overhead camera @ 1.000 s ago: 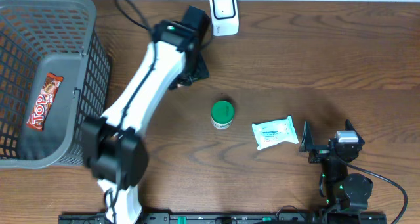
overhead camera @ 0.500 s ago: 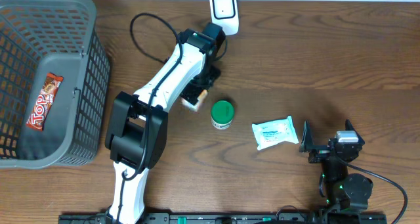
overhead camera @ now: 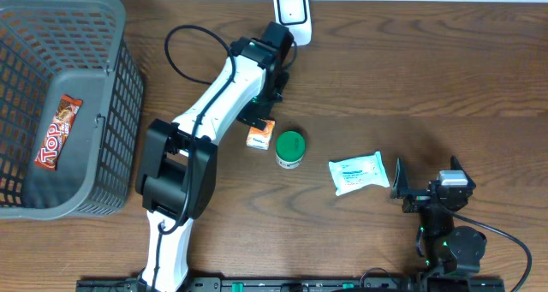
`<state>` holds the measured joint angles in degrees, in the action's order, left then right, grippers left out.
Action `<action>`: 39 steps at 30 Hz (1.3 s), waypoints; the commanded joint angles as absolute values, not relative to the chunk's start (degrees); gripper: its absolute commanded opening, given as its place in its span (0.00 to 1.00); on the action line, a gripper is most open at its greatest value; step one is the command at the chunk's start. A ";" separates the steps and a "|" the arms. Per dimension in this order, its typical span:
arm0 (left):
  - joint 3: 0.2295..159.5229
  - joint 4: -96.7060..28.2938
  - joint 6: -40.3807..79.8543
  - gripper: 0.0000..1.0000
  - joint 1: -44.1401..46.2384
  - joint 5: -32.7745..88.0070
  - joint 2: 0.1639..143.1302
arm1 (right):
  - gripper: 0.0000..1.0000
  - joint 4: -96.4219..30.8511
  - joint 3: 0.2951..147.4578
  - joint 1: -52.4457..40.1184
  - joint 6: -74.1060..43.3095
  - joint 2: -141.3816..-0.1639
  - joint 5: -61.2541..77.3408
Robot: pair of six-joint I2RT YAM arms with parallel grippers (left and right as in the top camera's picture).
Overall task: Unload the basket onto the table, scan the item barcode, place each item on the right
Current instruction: 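Lift the box under the scanner and set it left of the jar, then move the left gripper back into the basket toward the TOP bar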
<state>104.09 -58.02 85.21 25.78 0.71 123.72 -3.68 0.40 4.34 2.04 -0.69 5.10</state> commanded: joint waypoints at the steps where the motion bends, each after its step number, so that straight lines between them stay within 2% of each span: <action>1: 103.81 -61.01 73.17 0.98 24.84 -10.98 123.52 | 0.99 -3.92 0.32 4.47 1.32 -0.38 4.82; 4: 103.83 -63.86 69.25 0.98 24.82 -17.12 123.44 | 0.99 -3.92 0.32 4.47 1.30 -0.38 4.82; 8: 105.30 -63.86 56.99 0.97 24.84 -22.61 120.64 | 0.99 -3.92 0.32 4.47 1.30 -0.38 4.82; 11: 108.29 -64.20 47.33 0.98 24.62 -29.08 115.11 | 0.99 -3.92 0.32 4.47 1.32 -0.38 4.82; 16: 111.33 -65.41 41.12 0.98 21.30 -37.08 101.62 | 0.99 -3.92 0.32 4.47 1.32 -0.38 4.82; 21: 111.31 -67.26 34.24 0.98 11.14 -36.47 89.25 | 0.99 -3.92 0.32 4.47 1.32 -0.38 4.82; 25: 111.24 -71.31 32.97 0.98 -2.11 -36.01 85.62 | 0.99 -3.92 0.32 4.47 1.32 -0.38 4.82; 30: 110.28 -71.66 14.81 0.98 -16.58 -28.27 87.35 | 0.99 -3.92 0.32 4.47 1.32 -0.38 4.82; 35: 108.88 -70.65 14.79 0.98 -27.57 -22.96 91.24 | 0.99 -3.92 0.32 4.47 1.30 -0.38 4.82; 39: 106.76 -69.78 7.09 0.98 -32.25 -19.90 95.15 | 0.99 -3.92 0.32 4.47 1.32 -0.38 4.82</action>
